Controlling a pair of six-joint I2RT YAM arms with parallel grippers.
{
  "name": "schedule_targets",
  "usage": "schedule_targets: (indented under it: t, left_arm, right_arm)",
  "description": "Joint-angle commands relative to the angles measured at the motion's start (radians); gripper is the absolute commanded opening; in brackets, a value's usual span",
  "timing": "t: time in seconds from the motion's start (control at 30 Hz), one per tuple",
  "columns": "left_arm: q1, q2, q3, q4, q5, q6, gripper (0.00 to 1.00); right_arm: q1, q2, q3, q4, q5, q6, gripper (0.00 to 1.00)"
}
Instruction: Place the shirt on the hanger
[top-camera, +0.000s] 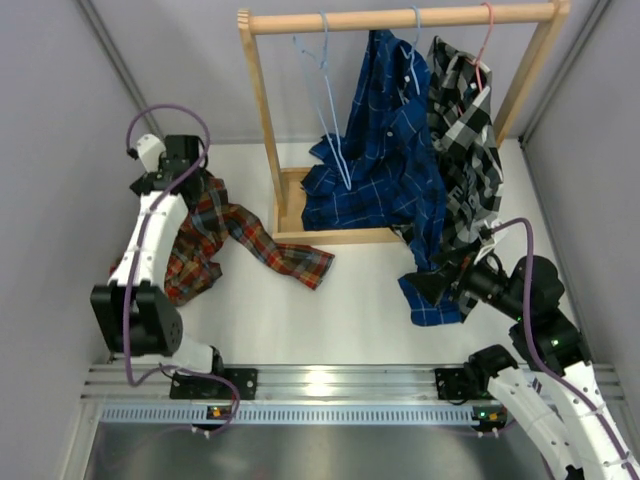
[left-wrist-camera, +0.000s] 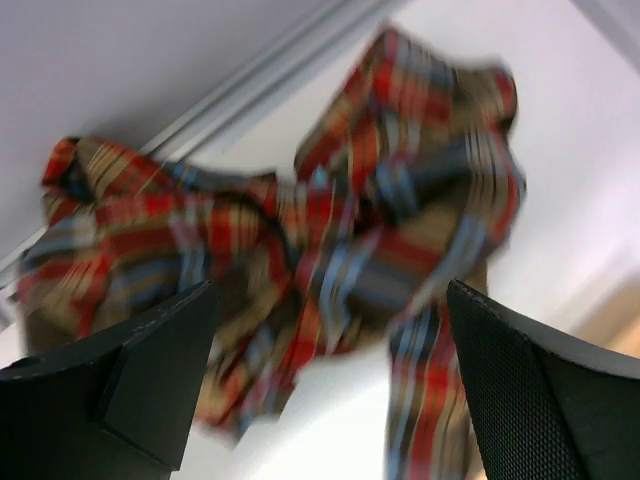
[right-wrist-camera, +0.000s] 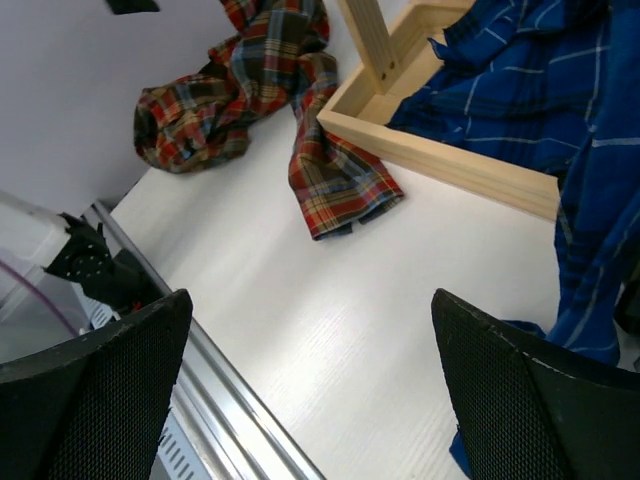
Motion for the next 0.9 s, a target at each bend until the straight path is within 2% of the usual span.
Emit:
schedule_targets:
  t: [0.0, 0.23, 0.3, 0.4, 0.5, 0.53, 0.57, 0.7, 0.87]
  left_arm:
    - [0.147, 0.18, 0.134, 0.085, 0.05, -0.059, 0.98]
    - [0.204, 0.46, 0.275, 0.246, 0.186, 0.025, 0.95]
    - [0.207, 0.547, 0.318, 0.269, 0.208, 0.045, 0.89]
    - [0.207, 0.604, 0.34, 0.319, 0.19, 0.061, 0.75]
    - [0.207, 0.586, 0.32, 0.393, 0.191, 0.07, 0.34]
    - [0.207, 0.572, 0.309, 0.411, 0.191, 0.068, 0.04]
    - [0.205, 0.555, 0.299, 0.44, 0.196, 0.068, 0.0]
    - [0.199, 0.463, 0.233, 0.499, 0.207, 0.076, 0.0]
    - [0.146, 0.229, 0.076, 0.513, 0.202, 0.056, 0.0]
  right_arm:
    - [0.011, -0.008, 0.014, 0.104, -0.115, 0.012, 1.0]
    - [0.013, -0.015, -0.006, 0.114, -0.136, -0.007, 1.0]
    - [0.013, -0.007, -0.009, 0.122, -0.145, -0.007, 0.99]
    - [0.011, -0.001, -0.018, 0.121, -0.151, -0.011, 0.99]
    - [0.011, -0.001, -0.035, 0.114, -0.141, -0.02, 0.99]
    - [0.011, -0.001, -0.043, 0.116, -0.133, -0.021, 1.0]
    - [0.011, 0.002, -0.046, 0.117, -0.124, -0.021, 0.99]
    - [0.011, 0.018, -0.055, 0.133, -0.113, -0.013, 0.99]
    - [0.013, 0.022, -0.049, 0.147, -0.093, -0.002, 0.99]
